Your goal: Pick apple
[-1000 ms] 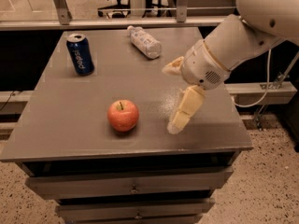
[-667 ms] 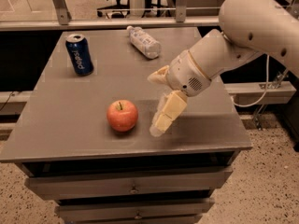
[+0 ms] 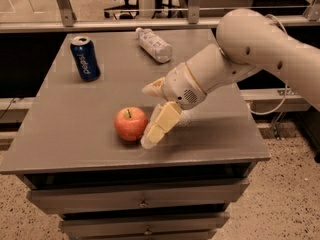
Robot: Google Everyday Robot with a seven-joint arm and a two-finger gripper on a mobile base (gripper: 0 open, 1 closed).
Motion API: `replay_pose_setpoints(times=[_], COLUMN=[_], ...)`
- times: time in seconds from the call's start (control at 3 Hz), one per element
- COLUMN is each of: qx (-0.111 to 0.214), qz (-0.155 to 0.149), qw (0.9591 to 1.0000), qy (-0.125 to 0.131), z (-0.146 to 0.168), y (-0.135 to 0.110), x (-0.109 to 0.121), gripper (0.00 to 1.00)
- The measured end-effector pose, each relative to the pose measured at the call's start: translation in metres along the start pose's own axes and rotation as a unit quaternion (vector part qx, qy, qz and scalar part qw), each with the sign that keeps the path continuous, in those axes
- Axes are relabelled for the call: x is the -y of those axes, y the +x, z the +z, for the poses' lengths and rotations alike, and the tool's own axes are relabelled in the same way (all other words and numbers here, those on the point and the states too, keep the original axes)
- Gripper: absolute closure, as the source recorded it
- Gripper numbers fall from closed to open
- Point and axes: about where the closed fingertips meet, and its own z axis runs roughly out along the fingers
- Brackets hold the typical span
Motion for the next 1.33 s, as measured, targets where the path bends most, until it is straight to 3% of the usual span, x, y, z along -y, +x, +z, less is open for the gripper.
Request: replay_pose_setpoints(times=[0.33, 0.67, 1.33], qx=[0.020, 0.027, 0.034], qz=[-0.004, -0.011, -0.015], qw=[0.9997, 0.9995, 0.9990], qy=[-0.013, -0.009, 0.024], z=[0.020, 0.030, 0.005], y=[-0.008, -0.008, 0.000], x=[-0.005, -0.007, 0.008], gripper=[0.01, 0.21, 0.68])
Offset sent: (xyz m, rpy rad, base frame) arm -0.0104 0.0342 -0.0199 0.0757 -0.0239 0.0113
